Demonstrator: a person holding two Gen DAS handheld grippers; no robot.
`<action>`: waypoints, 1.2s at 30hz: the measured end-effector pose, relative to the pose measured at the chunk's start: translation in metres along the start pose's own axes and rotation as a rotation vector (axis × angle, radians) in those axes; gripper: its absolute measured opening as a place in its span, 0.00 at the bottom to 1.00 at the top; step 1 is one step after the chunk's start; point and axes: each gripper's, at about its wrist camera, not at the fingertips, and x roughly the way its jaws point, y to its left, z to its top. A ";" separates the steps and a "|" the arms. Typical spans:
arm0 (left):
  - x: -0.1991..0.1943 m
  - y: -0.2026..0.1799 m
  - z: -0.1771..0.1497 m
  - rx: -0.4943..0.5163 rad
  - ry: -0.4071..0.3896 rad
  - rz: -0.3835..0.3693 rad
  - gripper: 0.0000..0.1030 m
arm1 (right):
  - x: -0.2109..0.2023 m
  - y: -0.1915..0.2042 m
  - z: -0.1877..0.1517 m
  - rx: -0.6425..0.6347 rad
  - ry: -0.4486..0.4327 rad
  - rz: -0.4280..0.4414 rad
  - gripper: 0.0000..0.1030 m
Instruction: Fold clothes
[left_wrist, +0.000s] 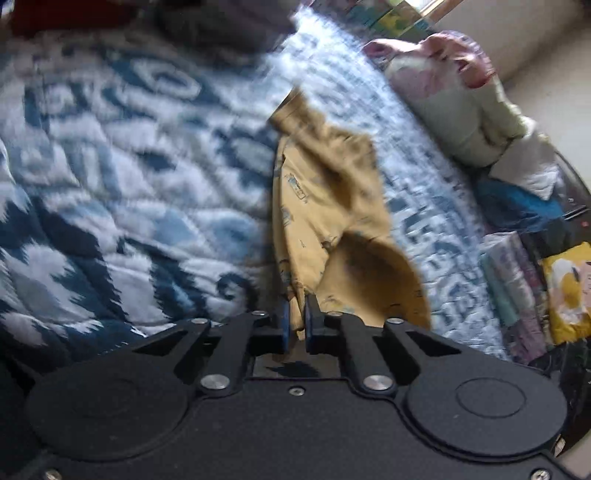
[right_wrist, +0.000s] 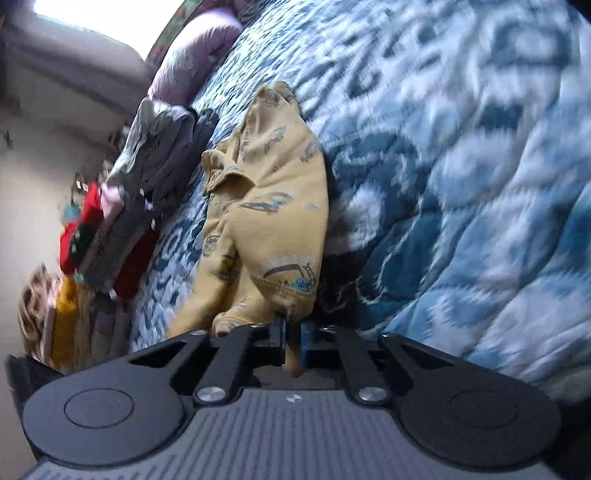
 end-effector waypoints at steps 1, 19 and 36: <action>-0.008 -0.003 0.001 0.010 0.001 -0.008 0.05 | -0.010 0.004 0.005 -0.036 0.013 -0.018 0.09; 0.007 -0.009 -0.029 0.089 -0.008 0.091 0.41 | -0.036 -0.003 0.002 -0.077 -0.086 -0.072 0.30; 0.038 -0.009 0.011 0.148 -0.040 0.101 0.40 | -0.015 -0.027 0.008 -0.176 -0.198 -0.012 0.42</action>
